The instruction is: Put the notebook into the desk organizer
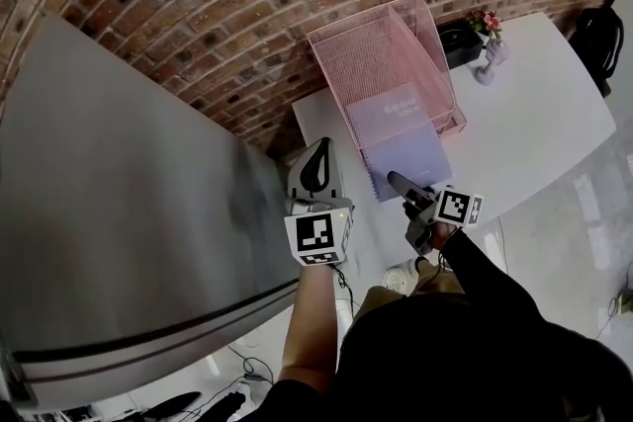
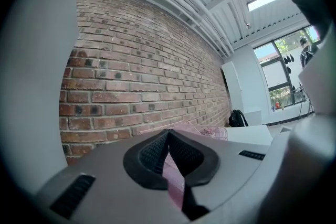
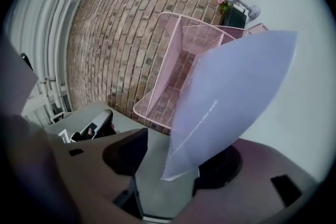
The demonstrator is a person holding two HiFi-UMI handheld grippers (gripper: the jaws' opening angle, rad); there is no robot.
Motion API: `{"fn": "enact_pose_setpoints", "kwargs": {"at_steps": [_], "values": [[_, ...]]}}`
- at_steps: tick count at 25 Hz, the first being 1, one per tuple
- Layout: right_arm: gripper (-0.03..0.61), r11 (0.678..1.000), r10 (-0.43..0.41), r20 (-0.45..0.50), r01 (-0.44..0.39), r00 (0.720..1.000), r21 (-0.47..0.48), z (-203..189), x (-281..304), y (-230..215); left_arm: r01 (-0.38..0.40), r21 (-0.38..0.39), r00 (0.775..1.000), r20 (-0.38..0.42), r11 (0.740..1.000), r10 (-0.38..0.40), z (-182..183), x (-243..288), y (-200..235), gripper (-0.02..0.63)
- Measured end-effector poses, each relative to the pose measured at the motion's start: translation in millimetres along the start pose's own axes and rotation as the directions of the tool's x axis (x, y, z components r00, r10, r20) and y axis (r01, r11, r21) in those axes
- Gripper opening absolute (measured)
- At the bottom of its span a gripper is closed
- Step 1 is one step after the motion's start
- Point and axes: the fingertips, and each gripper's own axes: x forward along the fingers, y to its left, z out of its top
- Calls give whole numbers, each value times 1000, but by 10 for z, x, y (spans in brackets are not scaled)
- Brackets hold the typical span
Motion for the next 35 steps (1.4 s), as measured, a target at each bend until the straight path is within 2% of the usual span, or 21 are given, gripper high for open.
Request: {"fn": "enact_pose_setpoints", "kwargs": {"at_steps": [5,9,12,15,19,25,30,35], "values": [[272,998,-25,-54,23,998,-51,-175,-115,-1,5,-18,1000,22,1000,-4,39,-114,-54,14],[270,974,-90,-130,60,987,-220,-316,-170,17,6,-30,999,33,1000,-5,56,-217,-69,14],[268,927,-106,-192,27,976,-374,-413,-192,108,5,-34,999,34,999,-4,51,-296,-77,14],[270,882,-89,-237,-34,967,-470,-492,-197,228,1,-39,999,40,999,0,64,-360,-54,14],[260,798,-162,-234,-12,959,-602,-500,-203,194,-4,-42,999,49,999,6,84,-402,-19,14],[153,726,-216,-233,-4,948,-688,-507,-155,179,-6,-44,999,48,999,8,73,-382,10,14],[146,705,-225,-232,-6,946,-709,-420,-69,183,-8,-49,999,45,999,10,60,-314,22,14],[142,730,-218,-247,-10,944,-683,-329,9,135,-21,-56,999,44,998,24,50,-235,74,14]]}}
